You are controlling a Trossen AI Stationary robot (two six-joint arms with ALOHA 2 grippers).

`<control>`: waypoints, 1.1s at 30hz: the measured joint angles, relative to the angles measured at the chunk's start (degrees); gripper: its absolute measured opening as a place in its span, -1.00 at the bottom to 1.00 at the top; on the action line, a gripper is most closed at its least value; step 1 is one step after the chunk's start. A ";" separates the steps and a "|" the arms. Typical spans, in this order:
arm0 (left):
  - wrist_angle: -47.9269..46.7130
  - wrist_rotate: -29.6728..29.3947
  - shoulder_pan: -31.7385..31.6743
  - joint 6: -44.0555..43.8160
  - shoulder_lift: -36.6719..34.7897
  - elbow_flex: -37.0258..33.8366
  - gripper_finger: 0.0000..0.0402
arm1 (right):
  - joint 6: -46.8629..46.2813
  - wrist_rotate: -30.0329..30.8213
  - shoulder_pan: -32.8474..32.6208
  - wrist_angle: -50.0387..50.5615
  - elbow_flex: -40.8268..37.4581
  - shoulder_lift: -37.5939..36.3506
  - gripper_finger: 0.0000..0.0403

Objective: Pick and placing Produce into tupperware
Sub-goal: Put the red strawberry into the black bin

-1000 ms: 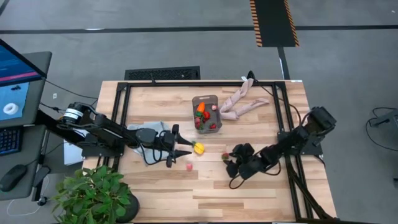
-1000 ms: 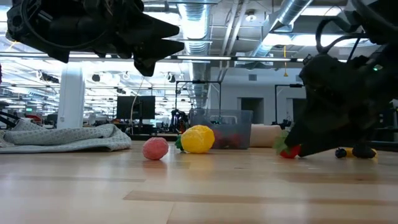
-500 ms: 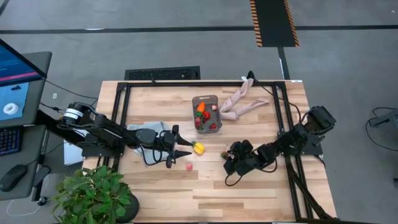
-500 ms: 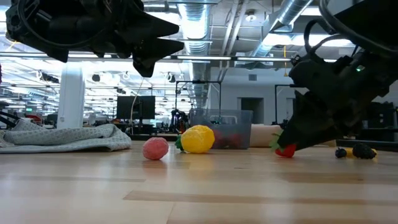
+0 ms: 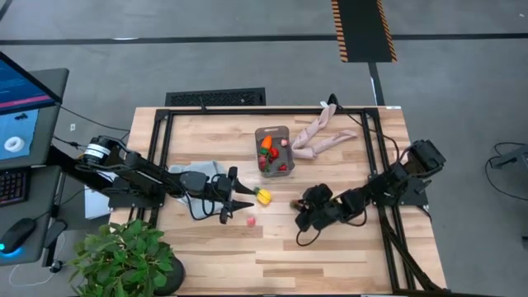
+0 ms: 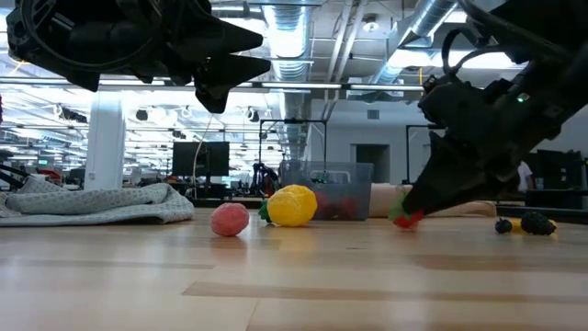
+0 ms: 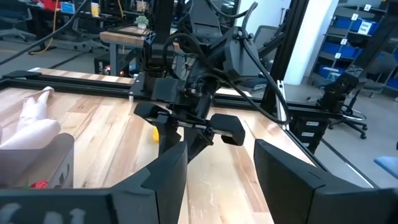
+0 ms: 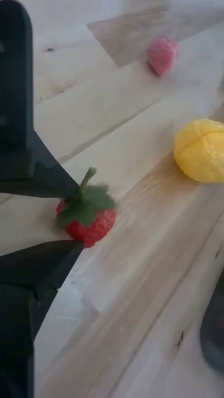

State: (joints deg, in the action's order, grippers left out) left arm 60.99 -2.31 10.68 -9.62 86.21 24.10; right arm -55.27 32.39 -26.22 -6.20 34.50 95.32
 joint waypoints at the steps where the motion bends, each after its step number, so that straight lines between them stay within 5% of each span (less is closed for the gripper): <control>1: 0.01 -0.01 0.00 0.01 0.00 0.00 -0.12 | 0.80 -0.38 0.25 -0.23 -0.04 -0.06 -0.32; 15: -0.28 -1.80 0.00 -0.03 0.02 0.00 -0.12 | 11.84 -3.46 5.73 -0.37 3.94 -0.47 -0.73; 22: -0.28 -1.79 0.00 -0.03 0.02 0.00 -0.12 | 17.48 -10.93 8.34 -0.23 5.80 -0.51 -0.92; 33: -0.28 -1.80 0.00 0.28 0.02 0.00 -0.12 | 21.96 -14.45 9.49 -3.69 5.84 -0.49 0.04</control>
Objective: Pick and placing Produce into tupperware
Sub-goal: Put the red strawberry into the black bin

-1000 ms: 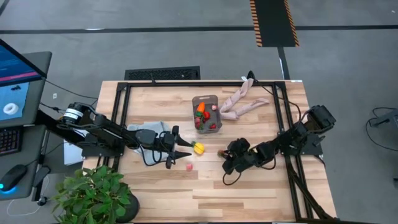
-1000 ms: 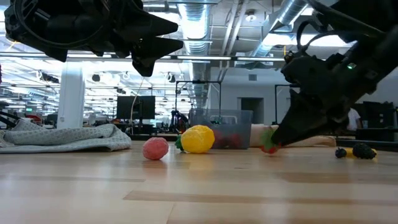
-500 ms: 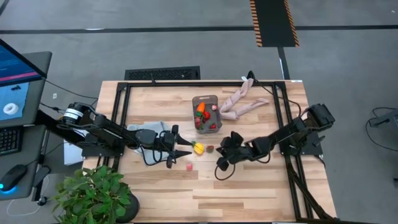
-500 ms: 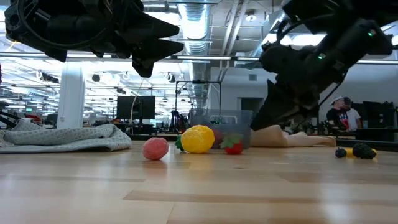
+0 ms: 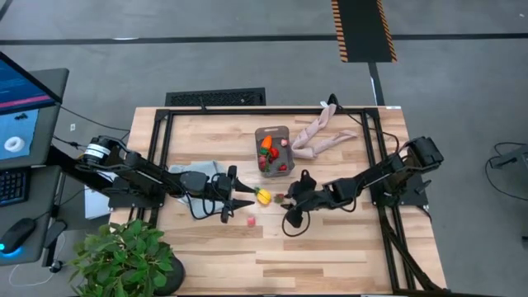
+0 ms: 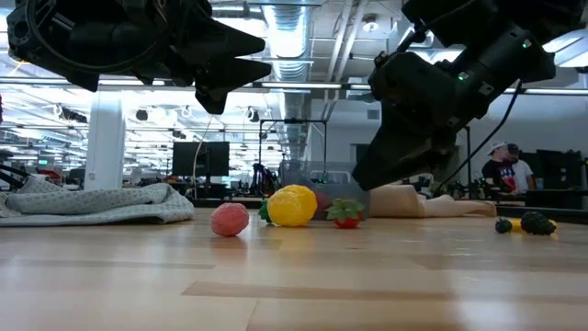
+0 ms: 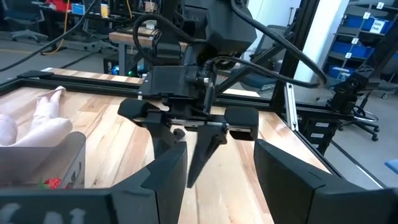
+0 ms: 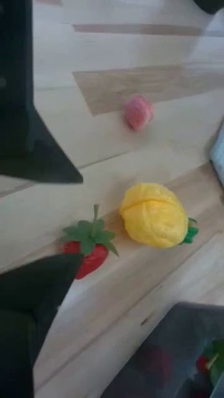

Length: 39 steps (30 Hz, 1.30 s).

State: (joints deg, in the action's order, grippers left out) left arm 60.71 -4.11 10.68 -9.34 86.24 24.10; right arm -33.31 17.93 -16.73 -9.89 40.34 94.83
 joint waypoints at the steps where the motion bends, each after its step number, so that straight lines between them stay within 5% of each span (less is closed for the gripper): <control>1: 0.00 -0.01 0.00 0.00 0.00 0.00 -0.12 | 0.29 0.02 0.02 0.02 0.00 0.04 0.13; 9: 0.02 -1.15 0.00 2.16 0.00 0.00 -0.12 | -1.83 -0.09 2.60 -6.21 0.49 6.92 0.55; 25: 0.25 -1.55 -0.60 2.60 0.02 0.04 -0.12 | 1.48 0.13 6.20 -5.68 5.35 13.18 0.55; 39: 0.28 -2.44 -0.76 3.72 0.02 0.04 -0.12 | 1.70 0.01 6.72 -5.95 5.19 13.07 -0.28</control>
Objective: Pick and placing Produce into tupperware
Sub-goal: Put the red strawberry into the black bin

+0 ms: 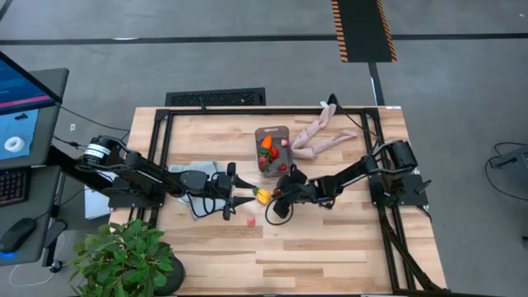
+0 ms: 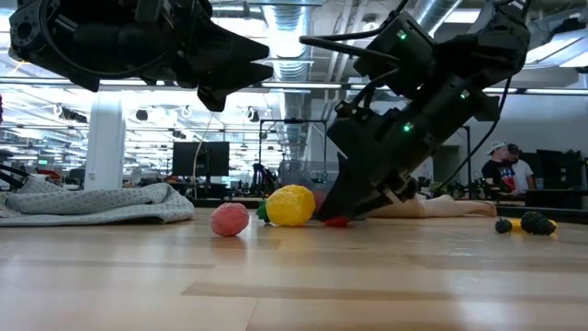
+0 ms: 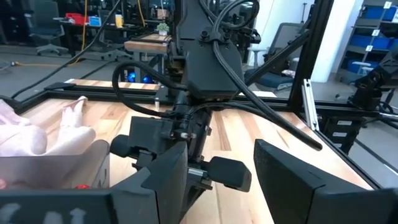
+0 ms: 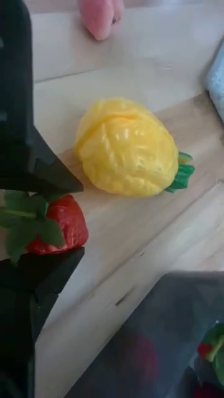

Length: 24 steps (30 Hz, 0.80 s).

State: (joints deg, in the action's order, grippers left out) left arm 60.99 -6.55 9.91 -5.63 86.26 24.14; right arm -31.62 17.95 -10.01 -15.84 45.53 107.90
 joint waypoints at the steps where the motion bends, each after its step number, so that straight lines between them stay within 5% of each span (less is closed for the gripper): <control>1: 0.00 -0.02 0.00 0.02 0.00 0.00 -0.12 | 0.00 -0.22 -0.16 0.03 0.18 0.03 -0.28; 11: 0.22 -0.19 0.00 -0.44 0.00 0.00 -0.12 | 1.52 -2.30 -2.70 3.17 7.19 0.15 -0.12; 15: 0.22 -0.19 0.00 -0.61 0.00 0.00 -0.12 | 4.64 -1.65 -1.75 7.71 10.66 0.09 -0.27; 24: 0.19 -0.18 0.00 -0.76 0.00 0.00 -0.12 | 11.93 1.79 3.30 17.71 16.34 -4.47 -0.28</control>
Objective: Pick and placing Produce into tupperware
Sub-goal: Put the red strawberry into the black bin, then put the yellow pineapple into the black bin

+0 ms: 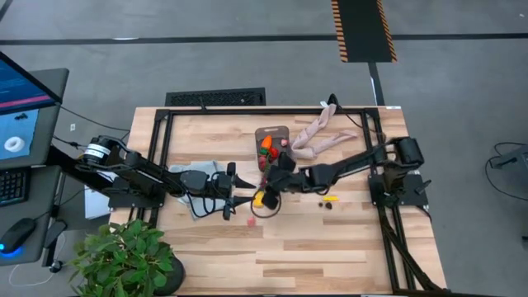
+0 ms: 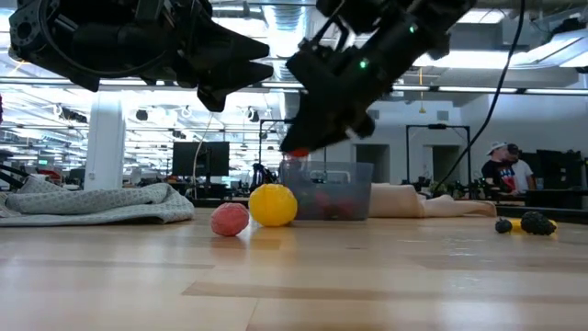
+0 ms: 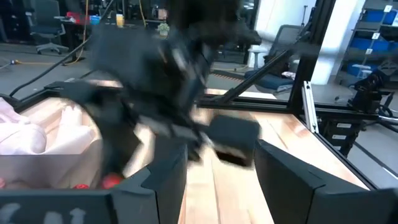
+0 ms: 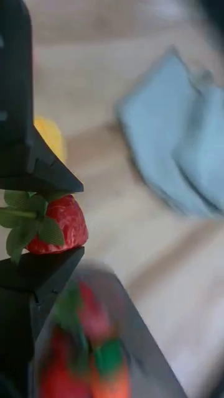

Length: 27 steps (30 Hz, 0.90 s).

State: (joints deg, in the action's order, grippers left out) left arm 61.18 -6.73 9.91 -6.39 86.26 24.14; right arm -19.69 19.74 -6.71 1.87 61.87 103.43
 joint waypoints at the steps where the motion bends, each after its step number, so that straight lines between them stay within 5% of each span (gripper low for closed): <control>1: -0.14 -0.01 0.00 -0.02 0.00 0.00 -0.12 | 0.47 1.49 0.62 0.74 0.20 -1.11 -0.26; 9: -0.84 -1.29 0.00 -0.66 0.00 0.00 -0.12 | 2.10 4.03 9.26 8.54 0.23 -7.21 -0.21; 14: -1.07 -1.59 0.00 -1.19 0.00 0.00 -0.12 | 3.47 -9.16 16.46 8.07 -0.44 -5.57 -0.18; 19: -1.58 -1.96 -0.12 -1.79 0.00 0.20 -0.12 | 3.76 -16.06 19.33 9.09 -0.35 -3.52 0.19; 27: -2.21 -3.95 -0.55 -1.77 0.00 0.17 -0.12 | 5.96 -16.74 19.23 10.20 1.33 -3.83 0.73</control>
State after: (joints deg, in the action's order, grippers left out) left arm 58.98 -10.67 9.37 -8.16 86.26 24.32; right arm -13.73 3.01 12.51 12.07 63.20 99.59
